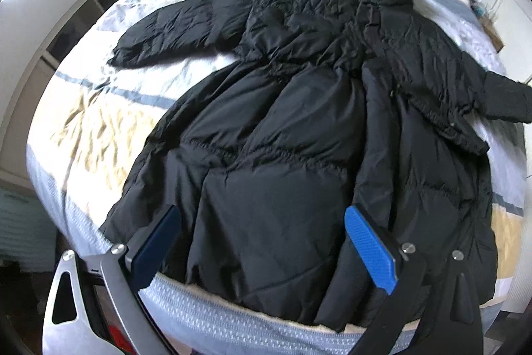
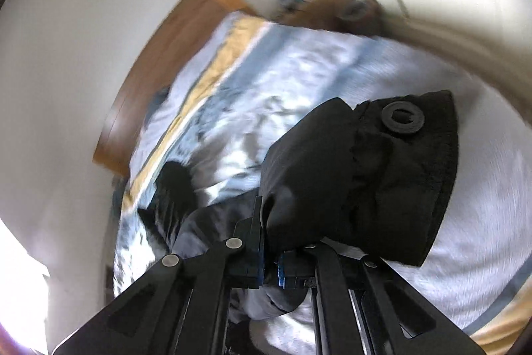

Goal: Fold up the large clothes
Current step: 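Fold the held sleeve across the coat body with the right tool, then release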

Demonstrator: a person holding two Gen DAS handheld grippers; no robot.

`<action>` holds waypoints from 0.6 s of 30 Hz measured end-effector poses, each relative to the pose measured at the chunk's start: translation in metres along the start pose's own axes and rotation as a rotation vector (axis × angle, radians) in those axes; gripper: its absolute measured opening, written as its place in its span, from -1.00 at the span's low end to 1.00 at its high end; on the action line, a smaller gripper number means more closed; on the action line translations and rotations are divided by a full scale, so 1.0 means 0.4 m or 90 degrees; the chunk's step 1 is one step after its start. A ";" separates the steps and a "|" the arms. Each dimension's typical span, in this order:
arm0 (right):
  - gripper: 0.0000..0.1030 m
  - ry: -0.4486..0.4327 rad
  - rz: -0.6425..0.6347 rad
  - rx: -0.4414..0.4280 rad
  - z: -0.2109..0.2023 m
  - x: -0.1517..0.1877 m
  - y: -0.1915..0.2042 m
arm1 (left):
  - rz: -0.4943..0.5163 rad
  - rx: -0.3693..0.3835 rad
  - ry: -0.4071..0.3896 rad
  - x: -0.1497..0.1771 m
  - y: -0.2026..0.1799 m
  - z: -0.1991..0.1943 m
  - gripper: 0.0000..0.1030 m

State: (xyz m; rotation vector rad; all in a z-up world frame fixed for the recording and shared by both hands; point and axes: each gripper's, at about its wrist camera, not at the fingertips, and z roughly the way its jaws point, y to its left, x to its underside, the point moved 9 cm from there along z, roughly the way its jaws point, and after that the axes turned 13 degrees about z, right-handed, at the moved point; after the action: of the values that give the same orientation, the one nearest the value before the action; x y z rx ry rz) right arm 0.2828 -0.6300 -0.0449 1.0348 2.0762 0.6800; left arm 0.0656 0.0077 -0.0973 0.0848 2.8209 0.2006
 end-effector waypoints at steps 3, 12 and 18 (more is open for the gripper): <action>-0.89 0.019 -0.111 0.000 -0.010 0.068 0.123 | -0.002 0.029 -0.021 -0.037 0.004 0.037 0.94; -0.90 0.101 -0.314 0.006 0.053 0.359 0.389 | -0.007 0.097 -0.054 -0.120 0.073 0.135 0.94; -0.90 0.178 -0.415 0.056 0.145 0.572 0.430 | -0.029 0.087 -0.070 -0.129 0.194 0.148 0.94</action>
State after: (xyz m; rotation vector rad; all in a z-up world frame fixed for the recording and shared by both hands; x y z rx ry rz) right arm 0.3084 -0.3390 -0.0409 0.2620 2.5089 0.4096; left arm 0.1358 0.0877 -0.1260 0.0606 2.7215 -0.0063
